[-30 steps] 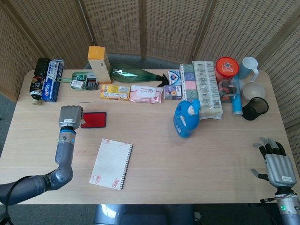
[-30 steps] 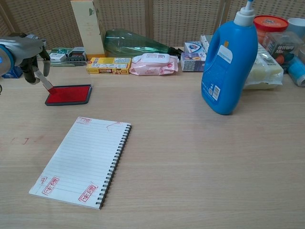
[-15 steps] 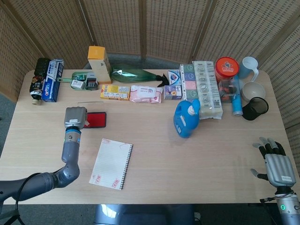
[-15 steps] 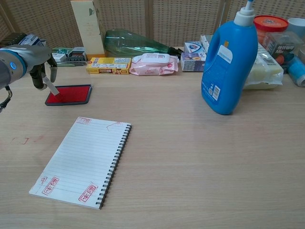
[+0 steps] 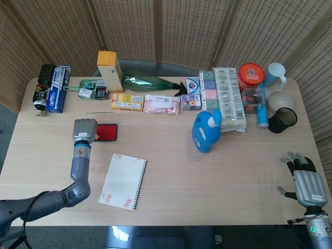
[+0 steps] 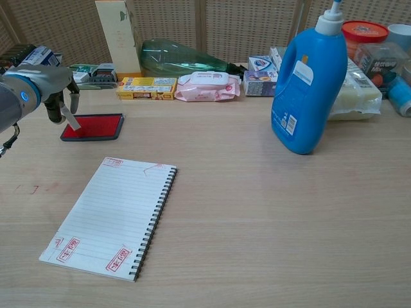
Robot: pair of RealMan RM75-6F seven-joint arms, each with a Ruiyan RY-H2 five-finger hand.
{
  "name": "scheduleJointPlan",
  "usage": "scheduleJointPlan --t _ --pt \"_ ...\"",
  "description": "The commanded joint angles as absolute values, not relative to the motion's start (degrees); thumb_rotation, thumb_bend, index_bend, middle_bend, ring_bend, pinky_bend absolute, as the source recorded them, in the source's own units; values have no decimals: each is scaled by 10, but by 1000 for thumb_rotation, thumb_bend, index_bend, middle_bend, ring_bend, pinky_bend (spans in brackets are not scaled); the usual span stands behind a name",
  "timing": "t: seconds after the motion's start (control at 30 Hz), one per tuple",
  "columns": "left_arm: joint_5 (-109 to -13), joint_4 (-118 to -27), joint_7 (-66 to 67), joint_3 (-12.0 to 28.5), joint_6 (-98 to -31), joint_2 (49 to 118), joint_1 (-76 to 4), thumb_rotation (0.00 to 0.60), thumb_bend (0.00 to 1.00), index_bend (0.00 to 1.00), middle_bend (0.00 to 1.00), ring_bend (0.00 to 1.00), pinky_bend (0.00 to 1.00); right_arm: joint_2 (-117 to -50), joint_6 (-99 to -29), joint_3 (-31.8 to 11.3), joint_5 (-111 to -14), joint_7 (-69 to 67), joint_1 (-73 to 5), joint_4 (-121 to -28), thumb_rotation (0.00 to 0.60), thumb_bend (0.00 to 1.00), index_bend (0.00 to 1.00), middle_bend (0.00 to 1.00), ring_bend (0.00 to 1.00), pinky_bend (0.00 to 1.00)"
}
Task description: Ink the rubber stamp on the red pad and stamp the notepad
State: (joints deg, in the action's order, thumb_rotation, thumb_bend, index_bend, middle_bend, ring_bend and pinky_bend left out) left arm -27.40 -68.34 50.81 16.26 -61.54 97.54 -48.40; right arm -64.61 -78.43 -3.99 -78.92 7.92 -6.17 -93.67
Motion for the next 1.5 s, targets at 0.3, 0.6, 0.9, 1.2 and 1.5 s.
scheduleJointPlan --t 0.3,0.6,0.9,1.2,1.5 --pt "-268 -670 508 162 -612 985 -486 600 368 620 1000 1000 1000 -643 -786 -40 -790 73 -61 -939 600 65 213 125 96 83" --pt "-268 -674 500 167 -612 980 -483 600 368 620 1000 1000 1000 -641 -787 -39 -793 70 -61 -940 600 65 213 124 96 84" --pt "-275 -796 501 182 -652 915 -473 600 368 620 1000 1000 1000 -643 -787 -38 -794 74 -61 -941 600 64 212 124 96 83" --pt "-314 -938 521 144 -678 838 -459 600 367 620 1000 1000 1000 -644 -787 -36 -795 78 -61 -942 600 65 212 125 96 83" --pt "-407 -1029 561 62 -711 803 -448 600 366 620 1000 1000 1000 -643 -788 -33 -800 79 -61 -945 600 65 212 125 97 83"
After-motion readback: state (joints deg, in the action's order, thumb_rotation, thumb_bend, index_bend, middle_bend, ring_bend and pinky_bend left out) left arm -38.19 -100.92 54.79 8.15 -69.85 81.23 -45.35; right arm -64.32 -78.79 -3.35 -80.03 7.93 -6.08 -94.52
